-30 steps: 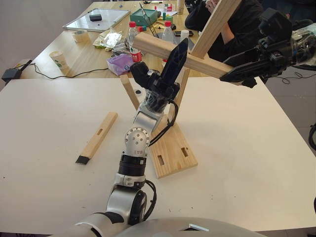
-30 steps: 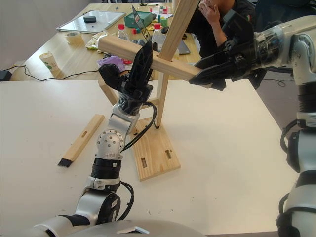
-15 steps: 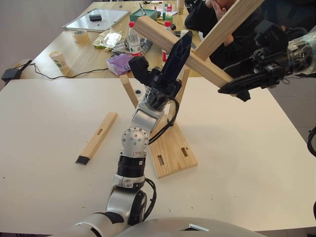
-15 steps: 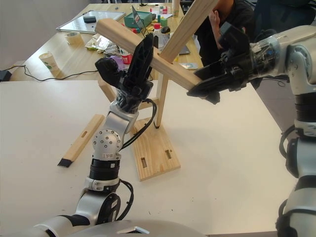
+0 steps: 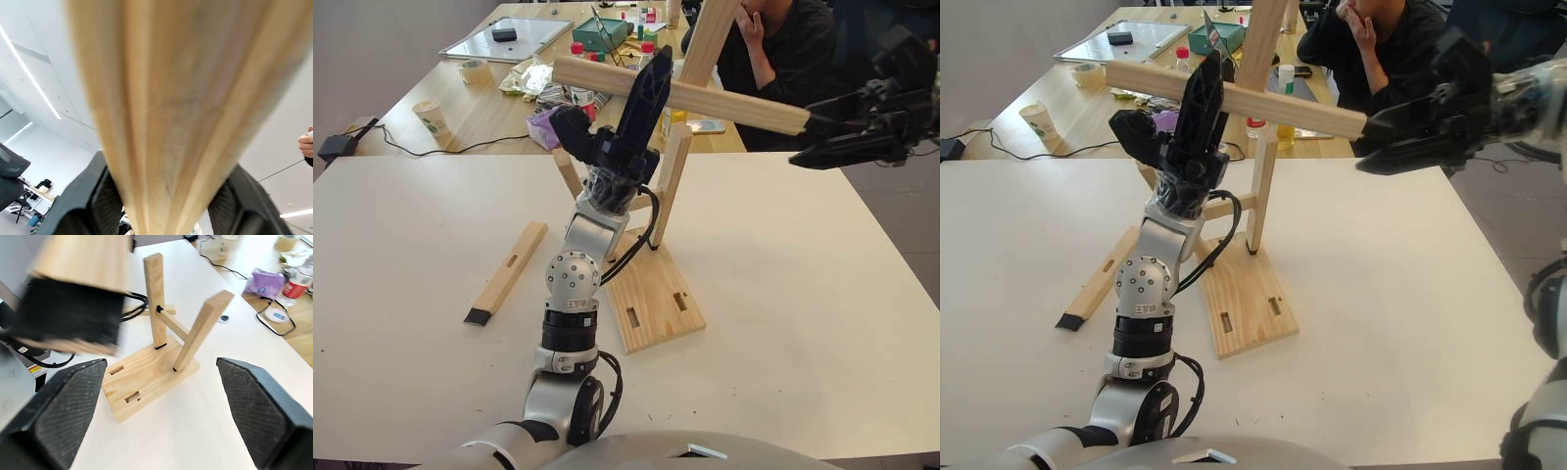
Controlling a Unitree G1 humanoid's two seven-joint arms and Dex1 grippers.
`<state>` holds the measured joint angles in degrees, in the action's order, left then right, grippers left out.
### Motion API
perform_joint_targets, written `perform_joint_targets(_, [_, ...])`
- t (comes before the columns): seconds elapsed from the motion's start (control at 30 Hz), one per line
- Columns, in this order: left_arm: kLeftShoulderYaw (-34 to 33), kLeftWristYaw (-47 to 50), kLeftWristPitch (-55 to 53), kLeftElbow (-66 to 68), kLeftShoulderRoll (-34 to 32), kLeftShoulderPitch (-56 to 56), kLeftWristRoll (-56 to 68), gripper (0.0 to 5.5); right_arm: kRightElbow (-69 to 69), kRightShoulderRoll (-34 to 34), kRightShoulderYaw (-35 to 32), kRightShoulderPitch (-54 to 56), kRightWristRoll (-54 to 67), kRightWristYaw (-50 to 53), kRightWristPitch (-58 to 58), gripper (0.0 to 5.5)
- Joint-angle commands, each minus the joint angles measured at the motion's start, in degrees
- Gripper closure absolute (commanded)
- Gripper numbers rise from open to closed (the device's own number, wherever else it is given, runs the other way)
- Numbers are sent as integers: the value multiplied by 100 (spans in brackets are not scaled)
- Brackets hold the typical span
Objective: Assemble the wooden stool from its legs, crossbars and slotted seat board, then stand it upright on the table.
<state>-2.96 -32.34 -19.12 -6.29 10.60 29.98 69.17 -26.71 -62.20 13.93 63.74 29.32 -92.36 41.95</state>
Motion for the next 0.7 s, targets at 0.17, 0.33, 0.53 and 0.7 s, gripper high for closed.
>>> perform_joint_targets(0.17, [-74, 473, -421, -359, -396, 191, -308, 344, -839, -362, -222, -249, -74, -10, -438, 138])
perform_joint_targets(0.33, [190, 430, -1236, -868, -1591, -16, -964, 344, -1001, -619, -935, -1002, -167, 119, -431, 138])
perform_joint_targets(0.53, [228, -246, -1902, -1478, -3019, -609, -1348, 344, -169, -682, -1965, -2430, 123, 612, -137, 138])
perform_joint_targets(0.7, [195, -476, -1774, -1548, -3257, -1580, -1616, 344, 175, -532, -2276, -2719, 138, 873, 38, 138])
